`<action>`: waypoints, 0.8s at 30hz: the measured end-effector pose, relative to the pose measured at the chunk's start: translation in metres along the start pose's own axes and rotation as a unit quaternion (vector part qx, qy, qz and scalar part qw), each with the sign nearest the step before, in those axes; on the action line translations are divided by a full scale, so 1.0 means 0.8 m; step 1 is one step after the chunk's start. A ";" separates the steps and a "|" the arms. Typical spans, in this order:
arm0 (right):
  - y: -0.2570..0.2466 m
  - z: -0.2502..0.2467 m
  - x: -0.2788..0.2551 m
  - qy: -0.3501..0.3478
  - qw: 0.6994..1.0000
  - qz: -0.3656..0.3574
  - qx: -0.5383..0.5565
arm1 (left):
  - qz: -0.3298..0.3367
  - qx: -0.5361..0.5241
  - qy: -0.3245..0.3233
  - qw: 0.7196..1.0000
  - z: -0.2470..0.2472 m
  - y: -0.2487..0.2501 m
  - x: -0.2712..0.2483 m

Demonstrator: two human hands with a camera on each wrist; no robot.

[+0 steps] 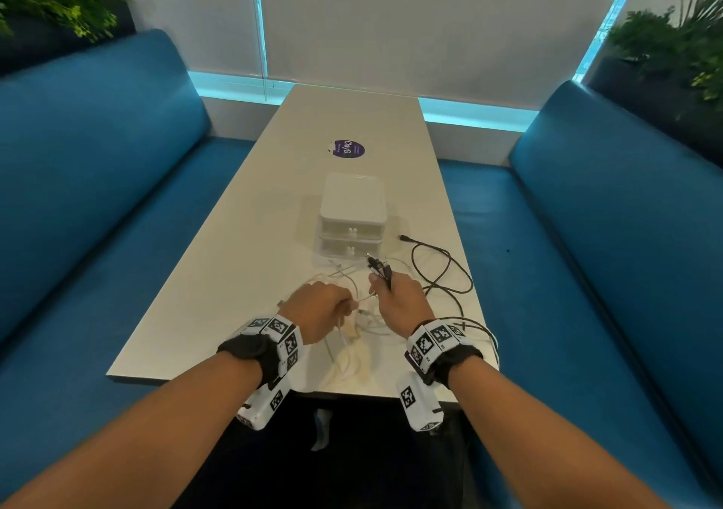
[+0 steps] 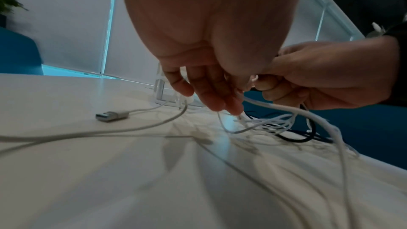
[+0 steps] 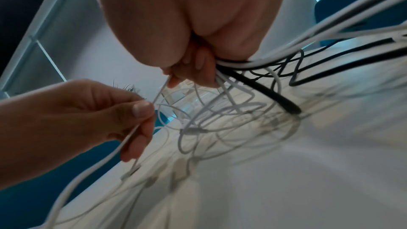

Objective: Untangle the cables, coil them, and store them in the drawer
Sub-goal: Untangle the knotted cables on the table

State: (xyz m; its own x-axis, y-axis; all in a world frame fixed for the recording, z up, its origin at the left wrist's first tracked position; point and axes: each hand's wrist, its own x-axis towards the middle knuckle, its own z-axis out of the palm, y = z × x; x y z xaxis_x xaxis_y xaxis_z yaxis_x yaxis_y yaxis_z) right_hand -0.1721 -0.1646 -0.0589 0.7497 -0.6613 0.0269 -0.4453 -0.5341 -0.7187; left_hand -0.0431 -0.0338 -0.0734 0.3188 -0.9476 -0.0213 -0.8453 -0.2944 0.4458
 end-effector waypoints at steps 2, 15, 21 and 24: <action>-0.004 0.000 0.001 -0.016 1.000 0.009 0.026 | 0.009 0.010 0.005 1.000 -0.002 0.007 0.004; -0.013 0.004 -0.007 -0.073 0.995 -0.004 0.070 | -0.010 0.117 -0.045 0.992 0.002 0.017 0.001; -0.018 0.024 -0.007 -0.093 0.988 -0.024 0.122 | -0.049 0.027 -0.079 0.995 0.002 0.021 0.005; -0.020 0.023 -0.007 -0.120 0.981 -0.025 0.147 | -0.058 0.015 -0.101 0.993 0.007 0.014 -0.002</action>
State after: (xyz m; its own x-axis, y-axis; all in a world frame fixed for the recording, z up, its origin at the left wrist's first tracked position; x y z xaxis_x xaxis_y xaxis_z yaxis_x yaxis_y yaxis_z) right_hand -0.1605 -0.1428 -0.0603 0.8769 -0.4752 -0.0719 -0.2703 -0.3640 -0.8913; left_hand -0.0557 -0.0362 -0.0729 0.3245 -0.9119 -0.2511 -0.8210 -0.4034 0.4040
